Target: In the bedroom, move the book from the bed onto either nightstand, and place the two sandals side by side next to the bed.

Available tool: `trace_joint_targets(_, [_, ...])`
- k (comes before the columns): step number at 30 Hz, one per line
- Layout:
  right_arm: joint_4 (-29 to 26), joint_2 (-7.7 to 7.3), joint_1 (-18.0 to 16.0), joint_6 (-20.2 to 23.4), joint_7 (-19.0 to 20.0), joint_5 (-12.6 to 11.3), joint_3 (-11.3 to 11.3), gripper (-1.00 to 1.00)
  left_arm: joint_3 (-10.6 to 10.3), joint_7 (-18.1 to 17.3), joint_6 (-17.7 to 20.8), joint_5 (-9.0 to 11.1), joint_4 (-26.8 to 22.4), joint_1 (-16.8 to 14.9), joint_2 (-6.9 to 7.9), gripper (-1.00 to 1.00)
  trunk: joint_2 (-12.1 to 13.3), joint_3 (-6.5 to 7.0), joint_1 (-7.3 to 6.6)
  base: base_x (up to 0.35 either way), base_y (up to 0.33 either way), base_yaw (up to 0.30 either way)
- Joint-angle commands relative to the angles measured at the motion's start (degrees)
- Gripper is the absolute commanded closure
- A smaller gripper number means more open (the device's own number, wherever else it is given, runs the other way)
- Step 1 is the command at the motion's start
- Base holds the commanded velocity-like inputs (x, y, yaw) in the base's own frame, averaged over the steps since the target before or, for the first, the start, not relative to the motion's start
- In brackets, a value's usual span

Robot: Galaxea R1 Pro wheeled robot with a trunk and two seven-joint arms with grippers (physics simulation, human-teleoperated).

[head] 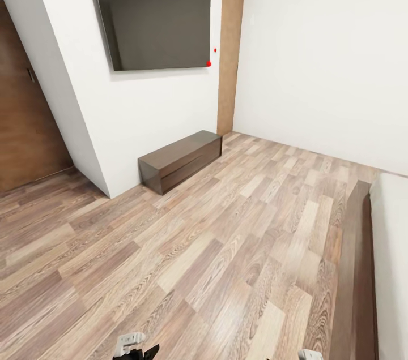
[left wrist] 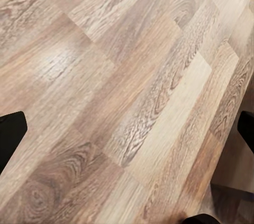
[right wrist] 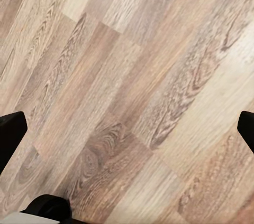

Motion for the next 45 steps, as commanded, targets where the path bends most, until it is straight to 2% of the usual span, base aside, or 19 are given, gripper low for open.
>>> trace_joint_targets(1, [0.1, -0.01, 0.0, -0.2, 0.2, 0.2, -0.3, -1.00, 0.4, -0.3, -0.1, -0.1, 0.1, 0.0, 0.01, -1.00, 0.4, 0.13, -0.23, 0.000, 0.000, 0.001])
trace_joint_targets(45, [0.1, 0.03, 0.0, -0.2, 0.2, 0.2, -0.2, -1.00, 0.4, -0.3, 0.0, -0.1, 0.1, 0.0, 0.01, -1.00, 18.0, 8.03, -9.89, 0.000, 0.000, 0.000])
